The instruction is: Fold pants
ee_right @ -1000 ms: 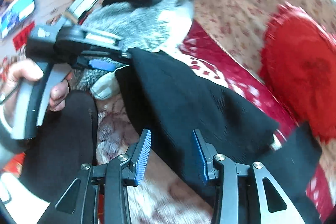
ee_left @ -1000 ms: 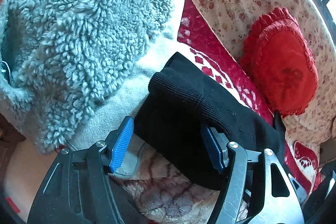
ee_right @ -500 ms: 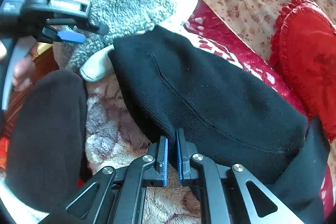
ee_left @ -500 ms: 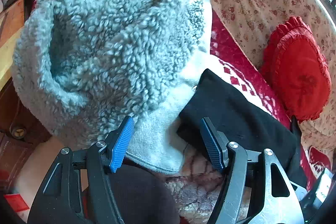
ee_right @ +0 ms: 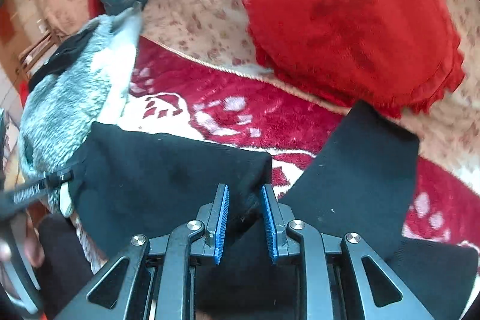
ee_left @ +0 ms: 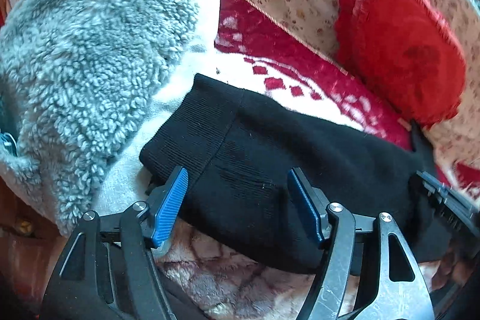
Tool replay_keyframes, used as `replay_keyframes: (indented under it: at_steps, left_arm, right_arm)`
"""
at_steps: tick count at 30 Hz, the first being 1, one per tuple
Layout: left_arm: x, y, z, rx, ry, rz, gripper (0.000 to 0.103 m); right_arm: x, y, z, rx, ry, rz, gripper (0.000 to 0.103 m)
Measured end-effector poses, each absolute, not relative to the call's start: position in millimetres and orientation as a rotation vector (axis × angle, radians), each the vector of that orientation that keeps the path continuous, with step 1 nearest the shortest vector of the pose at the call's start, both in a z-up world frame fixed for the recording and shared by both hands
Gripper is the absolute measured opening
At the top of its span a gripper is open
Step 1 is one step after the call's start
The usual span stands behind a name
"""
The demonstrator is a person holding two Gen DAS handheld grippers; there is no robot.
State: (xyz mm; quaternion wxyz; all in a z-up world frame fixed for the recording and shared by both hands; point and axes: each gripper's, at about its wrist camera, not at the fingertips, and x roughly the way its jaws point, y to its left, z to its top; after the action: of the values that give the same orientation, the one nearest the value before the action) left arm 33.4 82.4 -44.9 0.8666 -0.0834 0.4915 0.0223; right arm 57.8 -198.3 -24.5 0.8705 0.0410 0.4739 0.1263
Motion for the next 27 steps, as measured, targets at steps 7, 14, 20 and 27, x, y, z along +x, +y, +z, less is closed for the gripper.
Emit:
replay_keyframes:
  at_steps: [7,14,20,27]
  left_arm:
    - [36.4,76.5,-58.7,-0.127,1.048,0.048,0.073]
    - [22.3,72.1,-25.8,-0.177,0.965,0.027,0.073]
    - [23.1,40.4,-23.8,-0.15,0.98,-0.068,0.073]
    - [29.8,10.6,-39.3,-0.121,1.04,-0.131,0.073]
  right_arm:
    - [77.9,-199.9,-42.5,0.08,0.991,0.248,0.009]
    - [66.0,-239.9,-13.3,0.119,0.955,0.19,0.026]
    - [96.9,-277.4,-14.4,0.115,1.023,0.04,0.029]
    - [156.7,-269.0,-55.6,0.109,1.185,0.0,0.035]
